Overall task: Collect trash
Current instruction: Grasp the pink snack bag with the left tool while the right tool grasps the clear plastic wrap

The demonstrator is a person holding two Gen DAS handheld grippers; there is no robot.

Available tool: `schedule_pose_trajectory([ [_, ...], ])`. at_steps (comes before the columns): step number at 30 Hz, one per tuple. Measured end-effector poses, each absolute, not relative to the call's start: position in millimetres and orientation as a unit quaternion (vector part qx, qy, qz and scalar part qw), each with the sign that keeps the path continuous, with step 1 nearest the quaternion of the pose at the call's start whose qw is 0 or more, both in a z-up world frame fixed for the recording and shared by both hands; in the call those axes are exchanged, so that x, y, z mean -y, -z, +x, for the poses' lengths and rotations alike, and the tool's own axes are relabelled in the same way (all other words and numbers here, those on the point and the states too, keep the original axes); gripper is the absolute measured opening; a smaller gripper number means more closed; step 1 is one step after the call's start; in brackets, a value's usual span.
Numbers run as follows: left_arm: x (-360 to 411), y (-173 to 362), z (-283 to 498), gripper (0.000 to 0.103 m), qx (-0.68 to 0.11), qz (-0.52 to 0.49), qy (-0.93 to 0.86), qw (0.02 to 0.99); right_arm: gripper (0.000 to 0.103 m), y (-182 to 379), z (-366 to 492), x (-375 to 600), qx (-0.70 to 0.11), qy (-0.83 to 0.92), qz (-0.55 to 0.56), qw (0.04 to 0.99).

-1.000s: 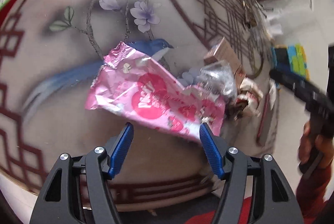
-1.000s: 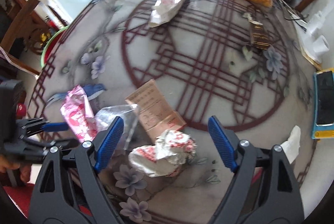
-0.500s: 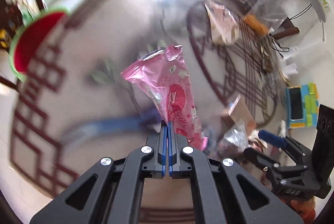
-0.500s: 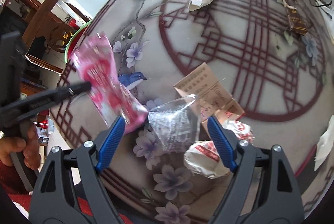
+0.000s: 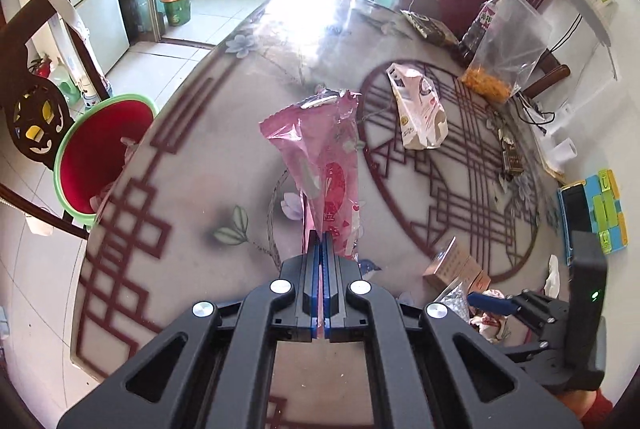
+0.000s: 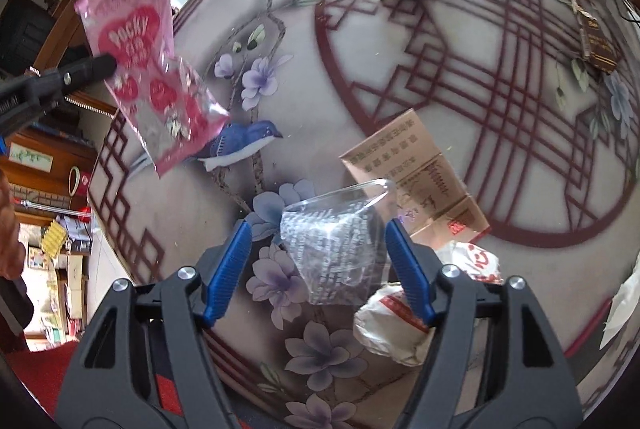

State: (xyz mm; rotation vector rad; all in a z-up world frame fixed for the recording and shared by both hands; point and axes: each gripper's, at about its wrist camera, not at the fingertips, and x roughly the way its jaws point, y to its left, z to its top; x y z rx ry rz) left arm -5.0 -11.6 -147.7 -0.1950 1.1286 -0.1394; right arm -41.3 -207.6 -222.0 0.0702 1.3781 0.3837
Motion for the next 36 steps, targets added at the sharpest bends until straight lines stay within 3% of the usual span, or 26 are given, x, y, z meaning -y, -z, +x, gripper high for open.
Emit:
schedule_pose_trajectory([
  [8, 17, 133, -5, 0.000, -0.513, -0.084, 0.063, 0.852, 0.031, 203, -38, 210, -0.602, -0.178, 0.053, 0.776],
  [11, 16, 129, -5, 0.000, -0.509, -0.084, 0.062, 0.855, 0.001, 192, -33, 211, -0.591, -0.183, 0.062, 0.783],
  [17, 12, 127, -5, 0.000, -0.507, -0.085, 0.058, 0.856, 0.002, 180, -25, 212, -0.577, -0.186, 0.071, 0.792],
  [19, 9, 127, -6, 0.000, -0.508, -0.087, 0.056, 0.855, 0.024, 179, -24, 213, -0.579, -0.182, 0.075, 0.791],
  [20, 8, 127, -6, 0.000, -0.507, -0.088, 0.055, 0.855, 0.062, 180, -24, 214, -0.585, -0.182, 0.074, 0.787],
  [21, 7, 128, -7, 0.000, -0.508, -0.089, 0.055, 0.855, 0.078, 179, -25, 215, -0.585, -0.184, 0.068, 0.787],
  [31, 4, 133, -7, 0.000, -0.515, -0.092, 0.059, 0.850, 0.075, 217, -29, 203, -0.616, -0.159, -0.017, 0.771],
  [32, 3, 133, -7, 0.000, -0.515, -0.092, 0.059, 0.850, 0.068, 221, -31, 200, -0.619, -0.158, -0.025, 0.769],
  [35, 3, 133, -7, 0.000, -0.515, -0.092, 0.058, 0.850, 0.063, 227, -34, 194, -0.617, -0.154, -0.044, 0.770],
  [36, 2, 133, -6, 0.000, -0.515, -0.092, 0.057, 0.850, 0.052, 226, -34, 193, -0.615, -0.152, -0.048, 0.772],
])
